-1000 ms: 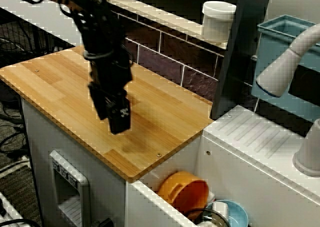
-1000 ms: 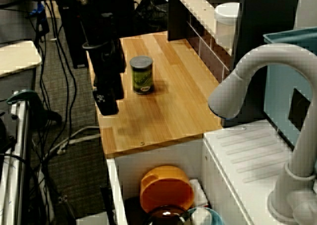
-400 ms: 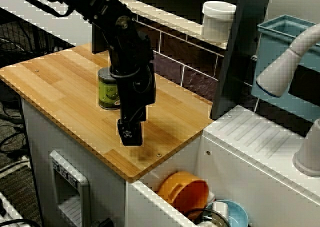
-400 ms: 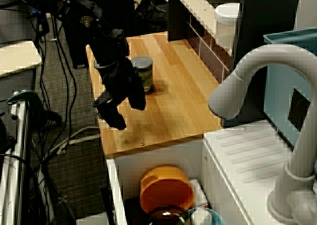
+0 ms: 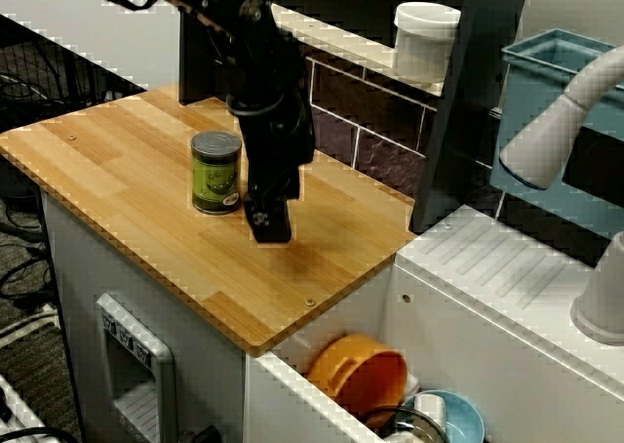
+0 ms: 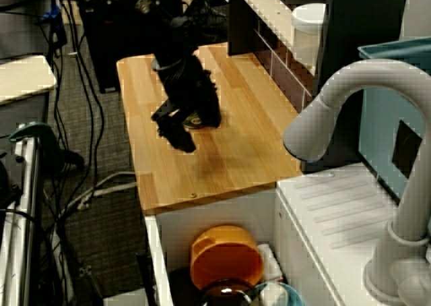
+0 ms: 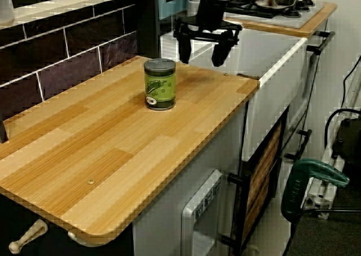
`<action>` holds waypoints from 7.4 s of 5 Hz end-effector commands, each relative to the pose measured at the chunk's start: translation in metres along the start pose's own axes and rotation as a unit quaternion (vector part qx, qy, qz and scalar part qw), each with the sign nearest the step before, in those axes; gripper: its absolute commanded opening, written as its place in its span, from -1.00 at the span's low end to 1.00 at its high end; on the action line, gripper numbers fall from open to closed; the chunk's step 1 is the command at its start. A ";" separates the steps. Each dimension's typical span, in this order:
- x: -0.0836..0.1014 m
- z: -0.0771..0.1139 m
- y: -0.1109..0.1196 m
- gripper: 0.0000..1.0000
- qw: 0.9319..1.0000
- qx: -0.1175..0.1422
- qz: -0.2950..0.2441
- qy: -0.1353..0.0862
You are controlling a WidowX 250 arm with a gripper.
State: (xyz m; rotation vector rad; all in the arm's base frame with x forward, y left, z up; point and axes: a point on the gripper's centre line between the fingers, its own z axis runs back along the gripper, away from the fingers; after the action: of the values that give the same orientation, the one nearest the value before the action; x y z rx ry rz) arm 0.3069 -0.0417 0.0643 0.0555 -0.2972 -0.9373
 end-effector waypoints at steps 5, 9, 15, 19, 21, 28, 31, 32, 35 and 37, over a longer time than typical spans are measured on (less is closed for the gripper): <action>-0.048 0.014 0.068 1.00 0.997 0.049 0.006 0.054; -0.086 0.017 0.095 1.00 0.986 0.107 0.002 0.126; -0.130 0.034 0.115 1.00 0.981 0.112 0.055 0.150; -0.148 0.092 0.133 1.00 0.975 0.032 0.199 0.096; -0.177 0.119 0.143 1.00 0.969 0.027 0.237 0.069; -0.205 0.066 0.120 1.00 0.969 0.036 0.203 0.133; -0.187 0.041 0.129 1.00 0.966 0.018 0.208 0.151; -0.175 0.045 0.133 1.00 0.967 0.006 0.210 0.143; -0.149 0.053 0.117 1.00 0.972 -0.054 0.186 0.131; -0.147 0.056 0.105 1.00 0.971 -0.093 0.183 0.126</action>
State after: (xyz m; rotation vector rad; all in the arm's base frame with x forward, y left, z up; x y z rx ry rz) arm 0.2827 0.1318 0.0721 -0.0999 0.0708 -0.5743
